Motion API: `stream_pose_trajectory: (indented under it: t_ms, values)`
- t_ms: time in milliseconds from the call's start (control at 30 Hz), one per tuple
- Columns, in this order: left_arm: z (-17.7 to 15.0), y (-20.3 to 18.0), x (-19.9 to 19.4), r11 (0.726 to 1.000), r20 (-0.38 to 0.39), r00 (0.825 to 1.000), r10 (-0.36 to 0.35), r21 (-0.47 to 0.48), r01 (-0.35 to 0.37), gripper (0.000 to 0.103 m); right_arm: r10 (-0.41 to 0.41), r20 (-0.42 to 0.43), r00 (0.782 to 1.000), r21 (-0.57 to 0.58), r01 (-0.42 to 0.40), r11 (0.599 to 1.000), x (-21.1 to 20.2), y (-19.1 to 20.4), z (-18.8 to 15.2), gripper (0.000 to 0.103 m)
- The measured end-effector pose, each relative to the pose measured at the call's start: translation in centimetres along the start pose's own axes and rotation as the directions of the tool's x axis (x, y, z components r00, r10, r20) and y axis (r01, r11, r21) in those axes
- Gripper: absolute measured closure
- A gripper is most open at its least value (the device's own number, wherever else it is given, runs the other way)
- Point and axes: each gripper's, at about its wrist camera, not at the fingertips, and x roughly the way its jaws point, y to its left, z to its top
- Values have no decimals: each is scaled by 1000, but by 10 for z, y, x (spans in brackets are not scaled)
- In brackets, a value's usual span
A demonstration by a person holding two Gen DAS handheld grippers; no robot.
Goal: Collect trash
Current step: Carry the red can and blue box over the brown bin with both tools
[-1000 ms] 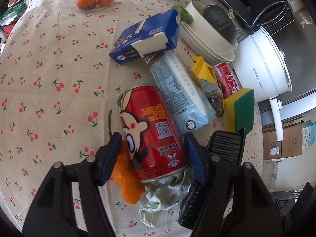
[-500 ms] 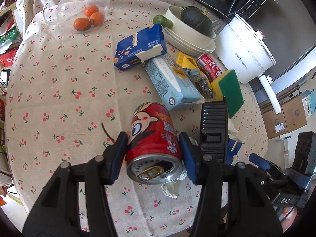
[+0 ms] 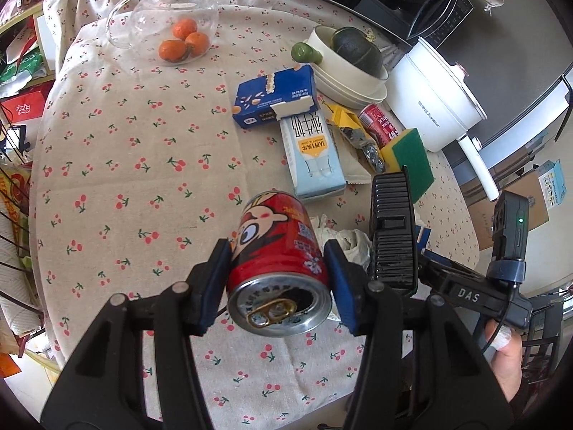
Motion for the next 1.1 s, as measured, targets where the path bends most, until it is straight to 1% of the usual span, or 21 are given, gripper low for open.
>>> stream_pose_trajectory:
  t_ms: [67, 100, 167, 333, 667, 800, 967, 1100]
  values:
    - [-2, -1, 0, 1000, -1, 1000, 0, 7, 0, 48, 15, -9, 1000, 28, -15, 999, 8, -5, 1, 0]
    - [-2, -1, 0, 1000, -2, 1000, 0, 11, 0, 48, 17, 9, 1000, 29, -17, 999, 7, -6, 1, 0]
    - [-4, -2, -1, 1000, -2, 1000, -4, 14, 4, 48, 22, 7, 1000, 23, -22, 999, 6, -6, 2, 0]
    - [-5, -7, -7, 1000, 12, 1000, -16, 24, 16, 48, 48, 13, 999, 33, -48, 998, -3, -12, -1, 9]
    - [-9, -24, -26, 997, 62, 997, -39, 68, 35, 49, 84, 70, 994, 44, -87, 995, -54, -30, -8, 10]
    - [-9, -31, -37, 995, 104, 994, -42, 91, 32, 49, 85, 103, 991, 49, -91, 995, -77, -39, -11, 10]
    - [-8, -48, -53, 990, 157, 985, -67, 134, 46, 49, 67, 131, 989, 53, -75, 996, -103, -52, -18, 10]
    - [-10, -70, -65, 981, 187, 976, -112, 180, 77, 49, 38, 149, 988, 67, -49, 997, -124, -73, -27, 10]
